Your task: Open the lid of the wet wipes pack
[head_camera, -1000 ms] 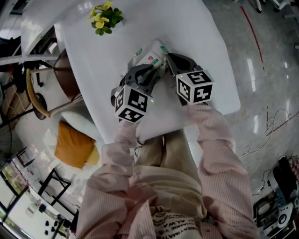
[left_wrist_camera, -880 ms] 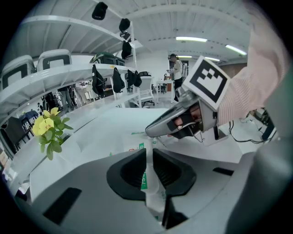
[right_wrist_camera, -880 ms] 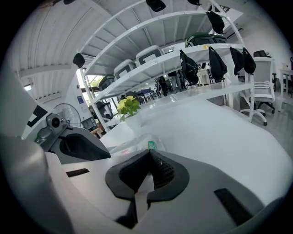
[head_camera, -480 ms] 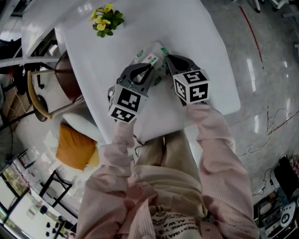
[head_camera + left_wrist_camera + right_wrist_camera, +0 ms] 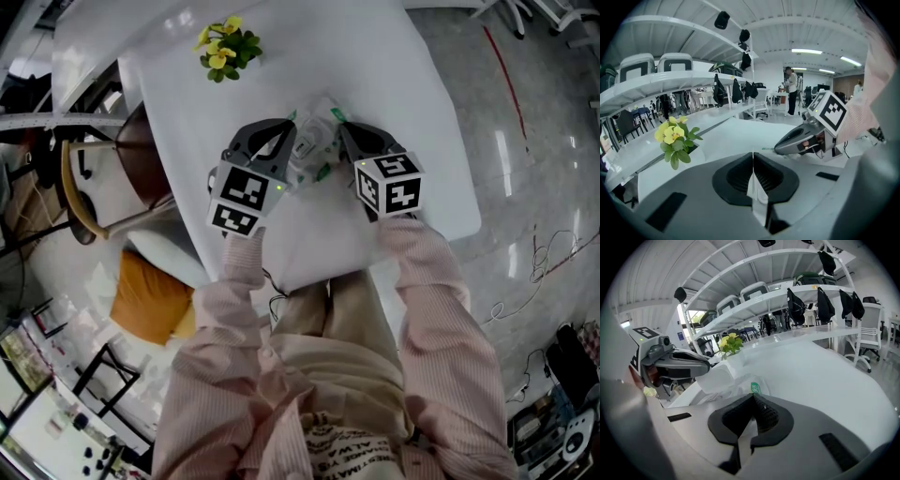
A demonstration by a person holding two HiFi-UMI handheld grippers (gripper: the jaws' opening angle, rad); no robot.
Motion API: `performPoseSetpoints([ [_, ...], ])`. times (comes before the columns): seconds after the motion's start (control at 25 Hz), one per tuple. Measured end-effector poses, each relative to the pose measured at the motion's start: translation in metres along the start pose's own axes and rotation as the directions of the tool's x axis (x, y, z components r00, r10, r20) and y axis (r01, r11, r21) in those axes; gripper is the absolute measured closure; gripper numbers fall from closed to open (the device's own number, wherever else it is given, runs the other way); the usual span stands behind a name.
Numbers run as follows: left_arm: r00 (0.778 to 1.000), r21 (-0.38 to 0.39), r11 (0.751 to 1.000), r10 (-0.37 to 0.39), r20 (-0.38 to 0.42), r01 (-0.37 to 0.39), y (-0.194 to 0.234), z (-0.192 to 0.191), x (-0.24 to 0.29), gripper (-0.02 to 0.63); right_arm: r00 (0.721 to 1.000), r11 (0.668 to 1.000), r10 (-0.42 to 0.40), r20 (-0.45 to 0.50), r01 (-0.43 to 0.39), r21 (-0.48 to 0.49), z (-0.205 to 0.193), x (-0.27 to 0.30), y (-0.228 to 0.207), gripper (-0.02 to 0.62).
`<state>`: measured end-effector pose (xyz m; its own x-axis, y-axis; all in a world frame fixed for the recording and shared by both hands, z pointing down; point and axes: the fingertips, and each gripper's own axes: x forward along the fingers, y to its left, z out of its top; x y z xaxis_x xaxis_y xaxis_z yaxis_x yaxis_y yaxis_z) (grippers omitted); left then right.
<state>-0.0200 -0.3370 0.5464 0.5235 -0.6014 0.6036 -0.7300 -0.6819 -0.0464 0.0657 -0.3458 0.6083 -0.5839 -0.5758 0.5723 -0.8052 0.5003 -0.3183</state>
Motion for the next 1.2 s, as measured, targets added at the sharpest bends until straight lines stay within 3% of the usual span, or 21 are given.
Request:
performPoseSetpoints([
  [1.0, 0.998, -0.119, 0.991, 0.049, -0.029, -0.053, 0.049, -0.027, 0.02, 0.598, 1.0, 0.999, 0.004, -0.004, -0.004, 0.035, 0.001, 0.0, -0.001, 0.595],
  [1.2, 0.998, -0.16, 0.985, 0.07, 0.001, -0.069, 0.052, -0.024, 0.012, 0.595, 1.0, 0.999, 0.003, -0.011, -0.002, 0.035, 0.004, -0.003, 0.0, 0.597],
])
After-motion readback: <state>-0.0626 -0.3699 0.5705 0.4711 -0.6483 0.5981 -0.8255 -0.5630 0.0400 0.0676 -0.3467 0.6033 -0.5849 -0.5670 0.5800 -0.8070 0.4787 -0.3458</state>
